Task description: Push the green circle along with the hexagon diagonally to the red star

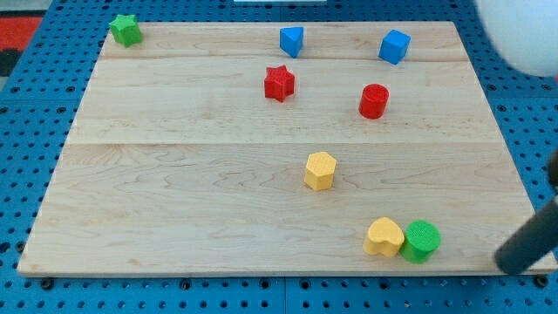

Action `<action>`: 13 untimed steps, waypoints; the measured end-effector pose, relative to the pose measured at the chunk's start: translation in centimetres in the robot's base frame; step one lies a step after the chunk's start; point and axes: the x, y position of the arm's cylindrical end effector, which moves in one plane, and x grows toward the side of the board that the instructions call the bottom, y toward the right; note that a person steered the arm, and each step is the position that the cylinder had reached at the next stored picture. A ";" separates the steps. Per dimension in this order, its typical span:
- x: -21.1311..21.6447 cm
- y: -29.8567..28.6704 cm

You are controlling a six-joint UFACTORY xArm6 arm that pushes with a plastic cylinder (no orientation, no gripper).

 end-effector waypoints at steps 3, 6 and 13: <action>-3.1 -8.9; -5.8 -6.7; -13.8 -26.6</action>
